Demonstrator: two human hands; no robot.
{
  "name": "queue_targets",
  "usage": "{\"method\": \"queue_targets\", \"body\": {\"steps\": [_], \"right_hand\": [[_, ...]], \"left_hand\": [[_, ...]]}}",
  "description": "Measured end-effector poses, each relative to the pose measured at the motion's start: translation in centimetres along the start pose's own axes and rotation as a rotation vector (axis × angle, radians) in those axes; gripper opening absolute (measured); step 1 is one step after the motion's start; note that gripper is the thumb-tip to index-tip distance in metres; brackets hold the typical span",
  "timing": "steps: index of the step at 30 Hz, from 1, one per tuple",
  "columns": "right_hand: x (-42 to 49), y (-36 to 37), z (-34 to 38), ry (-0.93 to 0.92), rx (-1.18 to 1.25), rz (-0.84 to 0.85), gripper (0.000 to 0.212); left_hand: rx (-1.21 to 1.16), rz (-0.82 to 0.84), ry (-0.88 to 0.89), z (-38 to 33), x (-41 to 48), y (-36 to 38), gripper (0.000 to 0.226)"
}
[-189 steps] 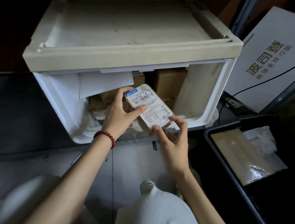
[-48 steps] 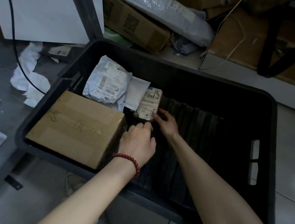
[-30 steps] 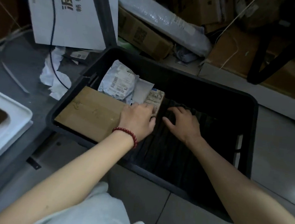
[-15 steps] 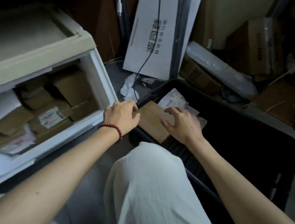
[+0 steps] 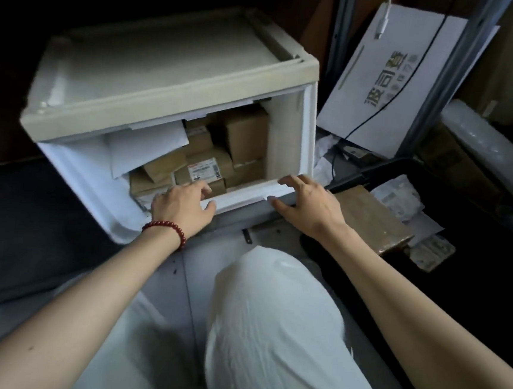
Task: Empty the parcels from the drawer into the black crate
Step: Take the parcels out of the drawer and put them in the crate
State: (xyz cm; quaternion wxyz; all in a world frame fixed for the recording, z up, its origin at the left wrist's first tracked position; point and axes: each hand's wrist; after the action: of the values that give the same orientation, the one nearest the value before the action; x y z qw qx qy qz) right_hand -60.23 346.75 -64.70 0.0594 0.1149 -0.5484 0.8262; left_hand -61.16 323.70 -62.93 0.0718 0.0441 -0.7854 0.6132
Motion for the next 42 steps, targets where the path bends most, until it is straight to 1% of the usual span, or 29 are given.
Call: {"method": "queue_targets", "body": {"steps": [3,7,11,16,20,23,26,29,31,33,36,39,41,42], "right_hand": [[1.5,1.2,2.3,-0.027,0.027,0.019,0.054],[3.2,3.1,5.7,-0.067,0.092,0.038,0.052],[4.8,4.6,8.8,-0.09,0.132,0.037,0.053],[7.0,5.7,12.2,0.01,0.281,0.024,0.053],[9.1,6.6,13.9,0.096,0.374,0.02,0.055],[10.6,7.4,14.9,0.151,0.484,0.058,0.064],[11.9,8.1,16.0,0.232,0.658,0.086,0.07],[13.2,8.8,17.1,0.347,0.865,0.045,0.06],[13.9,9.1,17.4,0.407,0.943,0.039,0.053],[14.3,9.4,17.2,0.431,0.97,0.058,0.047],[14.1,9.6,16.6,0.424,1.005,0.108,0.041],[13.5,9.3,16.0,0.436,1.109,0.152,0.037],[13.1,9.0,15.5,0.45,1.175,0.187,0.036],[12.9,8.8,15.2,0.455,1.199,0.202,0.036]], "left_hand": [[-0.004,-0.02,-0.046,2.3,-0.3,-0.3,0.031],[0.016,-0.059,-0.106,5.1,-0.5,-0.2,0.034],[0.02,-0.108,-0.17,6.7,-0.1,-0.9,0.04],[-0.006,-0.256,-0.185,7.6,1.7,-1.9,0.042],[-0.129,-0.285,-0.248,7.9,3.2,-1.9,0.049],[-0.171,-0.316,-0.277,8.1,4.5,-2.1,0.05],[-0.182,-0.286,-0.286,8.5,5.5,-1.9,0.053],[-0.212,-0.234,-0.319,8.7,6.2,-1.0,0.057],[-0.258,-0.237,-0.322,8.6,6.7,-0.6,0.059],[-0.274,-0.244,-0.318,8.5,7.2,-0.4,0.061],[-0.28,-0.2,-0.334,8.5,7.2,-0.1,0.067],[-0.207,-0.19,-0.308,8.9,6.9,0.2,0.067],[-0.19,-0.176,-0.335,9.3,6.6,0.1,0.067],[-0.222,-0.163,-0.367,9.4,6.5,0.0,0.068]]}}
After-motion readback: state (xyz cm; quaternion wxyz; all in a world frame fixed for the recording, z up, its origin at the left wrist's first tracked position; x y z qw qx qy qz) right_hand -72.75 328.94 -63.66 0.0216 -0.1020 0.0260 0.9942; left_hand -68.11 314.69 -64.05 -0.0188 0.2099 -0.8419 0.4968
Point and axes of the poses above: each hand's wrist, its own x-axis towards the middle knuckle, its own y-axis out of the palm, z = x × y, and after that the axes turned 6 degrees about -z, right-handed
